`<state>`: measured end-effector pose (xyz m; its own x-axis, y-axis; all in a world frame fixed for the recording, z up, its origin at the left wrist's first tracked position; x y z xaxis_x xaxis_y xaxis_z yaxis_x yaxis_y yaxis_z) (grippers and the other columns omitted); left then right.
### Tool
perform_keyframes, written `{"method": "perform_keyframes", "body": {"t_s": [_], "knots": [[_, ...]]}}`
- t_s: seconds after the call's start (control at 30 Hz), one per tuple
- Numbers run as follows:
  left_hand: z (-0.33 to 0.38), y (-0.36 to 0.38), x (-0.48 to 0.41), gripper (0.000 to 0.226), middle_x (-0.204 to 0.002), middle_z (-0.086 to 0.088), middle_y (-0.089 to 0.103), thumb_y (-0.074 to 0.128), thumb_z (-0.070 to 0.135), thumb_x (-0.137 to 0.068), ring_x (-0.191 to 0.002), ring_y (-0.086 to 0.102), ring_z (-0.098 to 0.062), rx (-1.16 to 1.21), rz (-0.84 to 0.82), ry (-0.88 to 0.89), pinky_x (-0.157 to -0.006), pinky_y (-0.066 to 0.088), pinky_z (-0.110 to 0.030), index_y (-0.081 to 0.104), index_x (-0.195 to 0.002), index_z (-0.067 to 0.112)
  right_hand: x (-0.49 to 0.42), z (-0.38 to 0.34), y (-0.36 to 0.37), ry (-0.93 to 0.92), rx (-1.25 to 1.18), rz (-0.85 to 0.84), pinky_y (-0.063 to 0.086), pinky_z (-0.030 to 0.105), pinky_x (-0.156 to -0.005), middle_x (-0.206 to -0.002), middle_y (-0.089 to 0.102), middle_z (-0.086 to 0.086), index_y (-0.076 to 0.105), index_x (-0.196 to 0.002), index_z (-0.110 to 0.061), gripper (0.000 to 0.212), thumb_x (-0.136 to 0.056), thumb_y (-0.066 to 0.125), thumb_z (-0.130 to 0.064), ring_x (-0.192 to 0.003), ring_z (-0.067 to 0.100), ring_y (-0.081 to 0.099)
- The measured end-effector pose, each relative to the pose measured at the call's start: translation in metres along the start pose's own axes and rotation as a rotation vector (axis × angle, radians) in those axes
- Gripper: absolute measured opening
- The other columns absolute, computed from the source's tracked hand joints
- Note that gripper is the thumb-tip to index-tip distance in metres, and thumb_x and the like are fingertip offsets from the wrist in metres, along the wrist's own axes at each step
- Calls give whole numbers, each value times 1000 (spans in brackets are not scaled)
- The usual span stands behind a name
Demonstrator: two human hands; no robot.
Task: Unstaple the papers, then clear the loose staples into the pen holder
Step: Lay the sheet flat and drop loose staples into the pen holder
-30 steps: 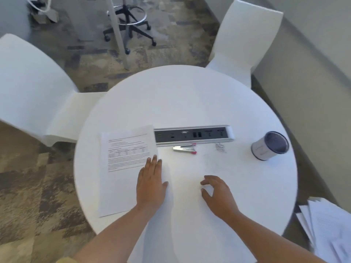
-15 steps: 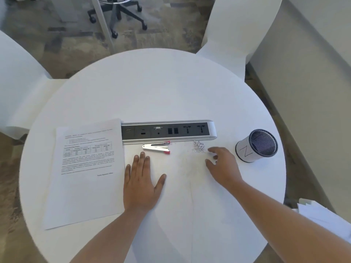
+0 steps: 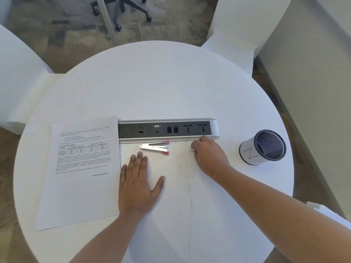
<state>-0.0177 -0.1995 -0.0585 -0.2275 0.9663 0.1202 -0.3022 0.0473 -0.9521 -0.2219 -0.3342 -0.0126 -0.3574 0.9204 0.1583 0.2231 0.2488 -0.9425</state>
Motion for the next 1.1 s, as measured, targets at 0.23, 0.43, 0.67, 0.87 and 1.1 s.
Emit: {"method": "perform_keyframes", "body": {"t_s": [0.23,0.43,0.67,0.87,1.1], "knots": [[1,-1,0,83,-167,2,19,34,68,-91,-155,14,-17,-4,3,-4,-126,13,-43,29,-155,15,-5,4,-5,55,-61,-27,54,37,-66,-89,66,6,69,-86,-12,21,-83,51,-2,-76,29,62],[1,-2,1,83,-166,2,22,35,67,-90,-155,16,-18,4,21,-2,-125,13,-42,31,-154,15,5,21,-21,353,-521,18,53,18,-62,-76,72,-6,76,-77,-15,16,-79,65,-4,-74,12,66],[2,-2,1,84,-164,0,27,34,68,-89,-153,21,-19,-2,33,-1,-125,16,-43,34,-153,14,36,34,-57,659,-1383,50,59,25,-79,-86,73,15,74,-80,1,5,-78,76,4,-76,17,71],[0,-2,1,84,-162,-3,32,34,67,-88,-152,26,-22,-11,55,9,-124,18,-44,37,-151,11,64,57,-111,625,-1554,129,59,20,-74,-77,75,7,72,-87,4,5,-81,71,3,-73,11,72],[1,-1,1,85,-162,-3,32,30,68,-87,-151,26,-21,-21,45,7,-124,15,-42,38,-151,12,80,130,-161,683,-1155,315,59,24,-74,-80,73,12,73,-78,-2,5,-78,77,1,-76,18,70]]}}
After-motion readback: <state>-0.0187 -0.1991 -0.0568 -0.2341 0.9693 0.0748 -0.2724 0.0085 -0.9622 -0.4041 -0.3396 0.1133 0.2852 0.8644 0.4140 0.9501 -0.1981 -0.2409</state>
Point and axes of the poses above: each hand's wrist, its own x-axis away from the middle knuckle, its own y-axis out of the palm, z = x × y, the point moved 4 cm from there along -x, towards the middle knuckle
